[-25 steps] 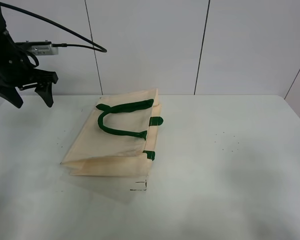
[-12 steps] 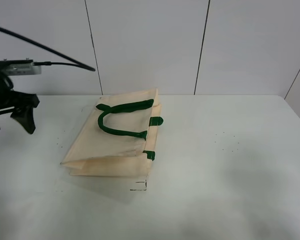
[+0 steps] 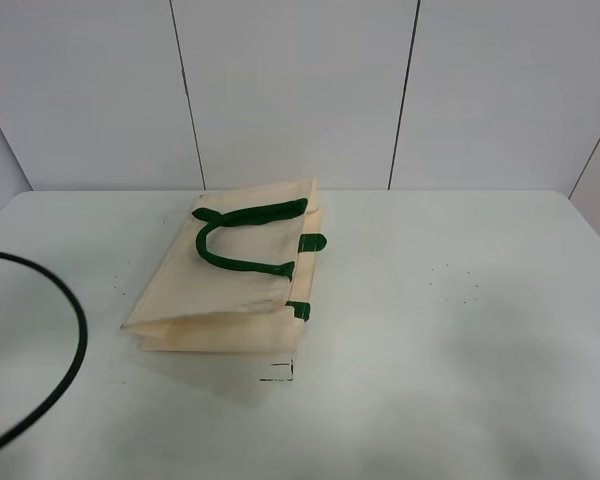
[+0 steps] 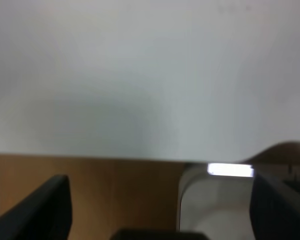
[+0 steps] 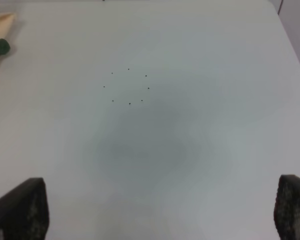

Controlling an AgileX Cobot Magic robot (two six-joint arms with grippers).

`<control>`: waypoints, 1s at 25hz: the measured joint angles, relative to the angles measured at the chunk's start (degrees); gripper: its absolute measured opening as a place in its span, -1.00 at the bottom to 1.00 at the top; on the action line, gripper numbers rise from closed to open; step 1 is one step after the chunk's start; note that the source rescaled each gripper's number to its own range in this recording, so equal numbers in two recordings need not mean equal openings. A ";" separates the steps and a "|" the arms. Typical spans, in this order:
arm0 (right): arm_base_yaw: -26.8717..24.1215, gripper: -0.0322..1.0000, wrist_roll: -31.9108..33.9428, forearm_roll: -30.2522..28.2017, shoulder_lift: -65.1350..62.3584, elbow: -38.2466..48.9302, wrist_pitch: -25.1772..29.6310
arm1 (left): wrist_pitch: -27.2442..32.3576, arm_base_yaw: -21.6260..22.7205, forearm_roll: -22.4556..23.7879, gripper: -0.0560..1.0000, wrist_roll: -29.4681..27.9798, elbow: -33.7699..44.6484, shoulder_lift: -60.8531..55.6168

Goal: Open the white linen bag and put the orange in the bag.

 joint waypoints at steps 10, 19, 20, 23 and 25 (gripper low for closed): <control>0.00 1.00 0.00 0.00 0.00 0.00 0.00 | -0.28 0.00 -1.89 0.83 1.51 4.29 -27.94; 0.00 1.00 0.00 0.00 0.00 0.00 0.00 | -0.15 0.00 -2.00 0.83 1.56 4.36 -38.72; 0.00 1.00 0.00 0.00 0.00 0.00 0.00 | -0.15 0.00 -2.06 0.83 1.56 4.36 -38.76; 0.00 1.00 0.00 0.00 0.00 0.00 0.00 | -0.15 0.00 -2.12 0.83 1.56 4.36 -38.78; 0.00 1.00 0.00 0.00 0.00 0.00 0.00 | -0.15 0.00 -2.12 0.83 1.56 4.36 -38.78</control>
